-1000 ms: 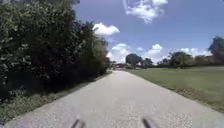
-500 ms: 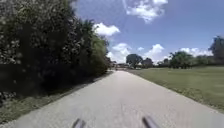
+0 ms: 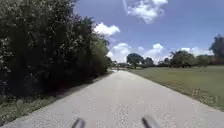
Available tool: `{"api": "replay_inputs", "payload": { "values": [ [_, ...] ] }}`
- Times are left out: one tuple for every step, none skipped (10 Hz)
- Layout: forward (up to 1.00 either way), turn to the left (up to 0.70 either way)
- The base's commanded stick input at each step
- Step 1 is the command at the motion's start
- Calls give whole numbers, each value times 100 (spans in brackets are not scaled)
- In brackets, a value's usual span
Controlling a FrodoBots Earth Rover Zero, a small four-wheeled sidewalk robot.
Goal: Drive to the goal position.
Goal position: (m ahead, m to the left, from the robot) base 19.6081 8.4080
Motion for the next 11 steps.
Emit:
{"api": "replay_inputs", "payload": {
  "values": [
    [50,0],
    [50,0],
    [50,0],
    [50,0],
    [50,0],
    [50,0],
    [50,0],
    [50,0],
    [50,0],
    [50,0],
    [50,0]
  ]
}}
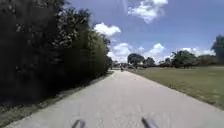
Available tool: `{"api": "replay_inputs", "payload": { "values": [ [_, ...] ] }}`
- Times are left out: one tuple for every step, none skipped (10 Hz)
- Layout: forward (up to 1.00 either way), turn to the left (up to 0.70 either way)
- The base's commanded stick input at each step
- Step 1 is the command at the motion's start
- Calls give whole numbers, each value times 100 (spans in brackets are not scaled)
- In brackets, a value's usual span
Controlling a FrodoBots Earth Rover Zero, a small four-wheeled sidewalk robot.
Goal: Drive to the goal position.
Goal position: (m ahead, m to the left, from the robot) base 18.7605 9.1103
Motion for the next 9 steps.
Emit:
{"api": "replay_inputs", "payload": {
  "values": [
    [50,0],
    [50,0],
    [50,0],
    [50,0],
    [50,0],
    [50,0],
    [50,0],
    [50,0],
    [50,0]
  ]
}}
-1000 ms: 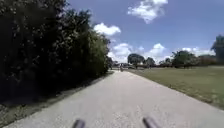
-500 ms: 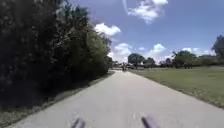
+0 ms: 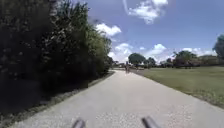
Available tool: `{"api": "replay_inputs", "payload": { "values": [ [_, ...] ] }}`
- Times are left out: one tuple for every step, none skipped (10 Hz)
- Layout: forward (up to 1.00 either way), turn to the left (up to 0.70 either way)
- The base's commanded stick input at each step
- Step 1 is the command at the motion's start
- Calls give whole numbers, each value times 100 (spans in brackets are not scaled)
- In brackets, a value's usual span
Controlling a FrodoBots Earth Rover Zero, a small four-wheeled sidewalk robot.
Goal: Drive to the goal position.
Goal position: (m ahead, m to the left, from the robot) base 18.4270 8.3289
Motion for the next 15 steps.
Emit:
{"api": "replay_inputs", "payload": {
  "values": [
    [50,0],
    [50,0],
    [50,0],
    [50,0],
    [50,0],
    [50,0],
    [50,0],
    [50,0],
    [50,0],
    [50,0],
    [50,0],
    [50,0],
    [50,0],
    [50,0],
    [50,0]
  ]
}}
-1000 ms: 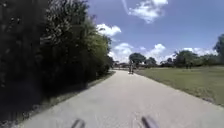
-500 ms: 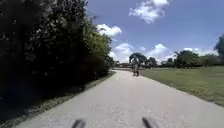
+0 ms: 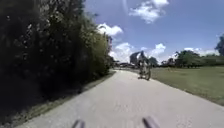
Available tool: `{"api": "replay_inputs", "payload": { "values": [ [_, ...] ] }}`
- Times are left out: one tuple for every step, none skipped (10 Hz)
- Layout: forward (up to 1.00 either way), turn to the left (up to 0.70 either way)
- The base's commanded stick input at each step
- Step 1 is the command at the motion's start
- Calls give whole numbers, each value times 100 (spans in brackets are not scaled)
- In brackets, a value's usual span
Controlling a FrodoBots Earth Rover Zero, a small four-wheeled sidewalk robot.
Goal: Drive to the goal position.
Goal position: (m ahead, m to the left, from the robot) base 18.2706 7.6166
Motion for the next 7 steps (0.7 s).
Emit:
{"api": "replay_inputs", "payload": {
  "values": [
    [50,0],
    [50,0],
    [50,0],
    [50,0],
    [50,0],
    [50,0],
    [50,0]
  ]
}}
